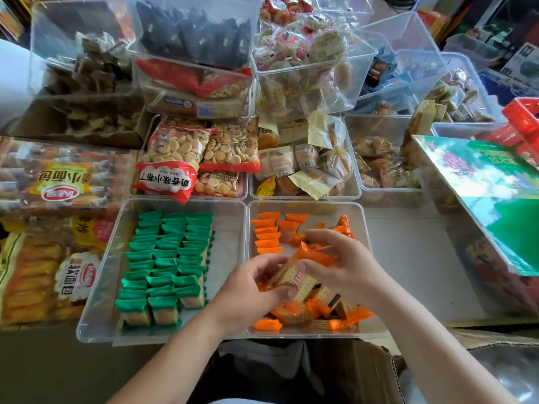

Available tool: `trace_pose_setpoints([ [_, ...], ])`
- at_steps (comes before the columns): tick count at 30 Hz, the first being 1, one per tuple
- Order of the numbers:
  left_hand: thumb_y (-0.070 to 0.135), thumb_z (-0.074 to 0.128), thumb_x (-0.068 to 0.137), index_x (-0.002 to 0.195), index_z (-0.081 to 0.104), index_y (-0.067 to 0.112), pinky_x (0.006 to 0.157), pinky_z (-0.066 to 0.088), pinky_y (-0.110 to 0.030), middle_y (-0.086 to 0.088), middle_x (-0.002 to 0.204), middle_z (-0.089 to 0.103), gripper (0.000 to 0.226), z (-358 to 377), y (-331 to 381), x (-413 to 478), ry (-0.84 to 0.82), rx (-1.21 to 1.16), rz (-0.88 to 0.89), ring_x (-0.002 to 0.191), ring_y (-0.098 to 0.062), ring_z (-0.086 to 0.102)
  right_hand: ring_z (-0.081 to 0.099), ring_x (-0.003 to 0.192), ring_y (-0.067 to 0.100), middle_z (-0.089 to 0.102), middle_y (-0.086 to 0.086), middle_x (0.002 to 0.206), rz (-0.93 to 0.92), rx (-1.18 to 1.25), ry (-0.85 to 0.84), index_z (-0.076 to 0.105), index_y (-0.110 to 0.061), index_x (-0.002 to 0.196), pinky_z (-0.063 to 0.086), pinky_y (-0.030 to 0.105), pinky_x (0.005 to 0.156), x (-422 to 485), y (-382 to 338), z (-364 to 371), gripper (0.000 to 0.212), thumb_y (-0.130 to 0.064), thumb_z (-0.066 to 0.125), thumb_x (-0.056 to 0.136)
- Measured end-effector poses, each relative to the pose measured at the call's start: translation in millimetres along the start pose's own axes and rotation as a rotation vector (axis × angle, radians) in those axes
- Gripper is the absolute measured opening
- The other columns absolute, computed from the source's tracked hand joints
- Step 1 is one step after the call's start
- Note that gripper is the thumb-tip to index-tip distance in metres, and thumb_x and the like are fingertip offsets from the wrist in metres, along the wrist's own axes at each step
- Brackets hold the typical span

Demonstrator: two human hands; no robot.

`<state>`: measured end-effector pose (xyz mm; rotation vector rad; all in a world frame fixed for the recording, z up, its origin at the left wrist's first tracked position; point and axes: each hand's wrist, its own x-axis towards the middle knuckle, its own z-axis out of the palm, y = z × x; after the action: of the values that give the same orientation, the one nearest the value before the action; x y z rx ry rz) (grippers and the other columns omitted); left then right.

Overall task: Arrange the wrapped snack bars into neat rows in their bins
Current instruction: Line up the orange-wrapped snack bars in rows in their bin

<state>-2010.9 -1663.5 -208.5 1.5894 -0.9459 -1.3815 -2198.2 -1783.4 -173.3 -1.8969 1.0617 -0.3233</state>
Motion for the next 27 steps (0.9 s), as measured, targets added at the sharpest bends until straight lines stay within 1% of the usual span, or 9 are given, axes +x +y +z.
trace_pose_setpoints([
  [3, 0.017, 0.087, 0.084, 0.127, 0.068, 0.037, 0.095, 0.058, -0.028, 0.010, 0.115, 0.075, 0.051, 1, -1, 2, 0.013, 0.009, 0.040, 0.112, -0.006, 0.069, 0.065, 0.112, -0.006, 0.069, -0.022, 0.122, 0.113, 0.095, -0.127, 0.061, -0.040, 0.139, 0.057, 0.030, 0.099, -1, 7, 2, 0.057, -0.039, 0.083, 0.086],
  [6, 0.018, 0.087, 0.084, 0.126, 0.067, 0.037, 0.090, 0.056, -0.020, 0.013, 0.113, 0.075, 0.050, 4, -3, 12, 0.070, 0.018, 0.035, 0.110, -0.003, 0.068, 0.070, 0.104, 0.000, 0.073, -0.018, 0.114, 0.144, 0.134, -0.148, 0.063, -0.037, 0.134, 0.059, 0.030, 0.092, 5, 10, 1, 0.057, -0.031, 0.087, 0.082],
  [8, 0.022, 0.087, 0.085, 0.130, 0.065, 0.038, 0.096, 0.054, -0.022, 0.016, 0.118, 0.073, 0.053, 3, -6, 22, 0.064, 0.042, 0.027, 0.115, 0.000, 0.066, 0.071, 0.097, 0.004, 0.074, -0.016, 0.106, 0.147, 0.145, -0.148, 0.067, -0.037, 0.126, 0.059, 0.030, 0.087, 12, 12, -3, 0.049, -0.026, 0.086, 0.082],
  [11, 0.029, 0.086, 0.085, 0.130, 0.061, 0.048, 0.103, 0.050, -0.019, 0.022, 0.125, 0.068, 0.055, 0, -8, 38, 0.053, 0.164, 0.025, 0.118, 0.009, 0.060, 0.068, 0.092, 0.000, 0.073, -0.018, 0.100, 0.155, 0.058, -0.138, 0.069, -0.038, 0.118, 0.056, 0.021, 0.080, 28, 15, -7, 0.042, -0.022, 0.084, 0.083],
  [14, 0.030, 0.079, 0.090, 0.141, 0.057, 0.042, 0.106, 0.046, -0.020, 0.023, 0.133, 0.061, 0.056, -10, -14, 49, 0.214, 0.359, 0.043, 0.124, 0.005, 0.056, 0.065, 0.087, 0.000, 0.069, -0.018, 0.102, 0.151, -0.076, -0.061, 0.066, -0.035, 0.119, 0.049, 0.011, 0.069, 53, 26, -9, 0.040, -0.018, 0.078, 0.085],
  [17, 0.026, 0.075, 0.093, 0.141, 0.057, 0.039, 0.107, 0.050, -0.027, 0.022, 0.129, 0.063, 0.052, -24, -28, 51, 0.372, 0.402, 0.026, 0.120, 0.003, 0.058, 0.060, 0.100, 0.010, 0.063, -0.011, 0.113, 0.135, -0.227, -0.011, 0.064, -0.031, 0.126, 0.042, 0.016, 0.078, 86, 42, -1, 0.044, -0.017, 0.074, 0.086],
  [20, 0.023, 0.074, 0.093, 0.138, 0.058, 0.039, 0.105, 0.054, -0.035, 0.024, 0.125, 0.063, 0.051, -27, -40, 48, 0.394, 0.401, 0.004, 0.117, 0.004, 0.059, 0.058, 0.116, 0.021, 0.060, -0.001, 0.123, 0.103, -0.296, -0.067, 0.062, -0.019, 0.135, 0.040, 0.022, 0.090, 112, 65, 22, 0.052, -0.012, 0.074, 0.084],
  [23, 0.023, 0.072, 0.095, 0.139, 0.058, 0.039, 0.105, 0.052, -0.027, 0.025, 0.127, 0.062, 0.048, -25, -44, 48, 0.397, 0.411, -0.003, 0.117, 0.008, 0.058, 0.057, 0.121, 0.023, 0.056, 0.000, 0.128, 0.093, -0.346, -0.128, 0.058, -0.017, 0.139, 0.043, 0.023, 0.095, 125, 89, 45, 0.057, -0.016, 0.078, 0.086],
  [27, 0.025, 0.071, 0.096, 0.136, 0.063, 0.032, 0.097, 0.050, -0.017, 0.024, 0.121, 0.063, 0.042, -21, -41, 64, 0.398, 0.460, 0.021, 0.113, 0.008, 0.057, 0.059, 0.119, 0.026, 0.052, -0.001, 0.126, 0.056, -0.338, -0.112, 0.060, -0.020, 0.138, 0.052, 0.035, 0.098, 129, 105, 66, 0.057, -0.027, 0.082, 0.085],
])
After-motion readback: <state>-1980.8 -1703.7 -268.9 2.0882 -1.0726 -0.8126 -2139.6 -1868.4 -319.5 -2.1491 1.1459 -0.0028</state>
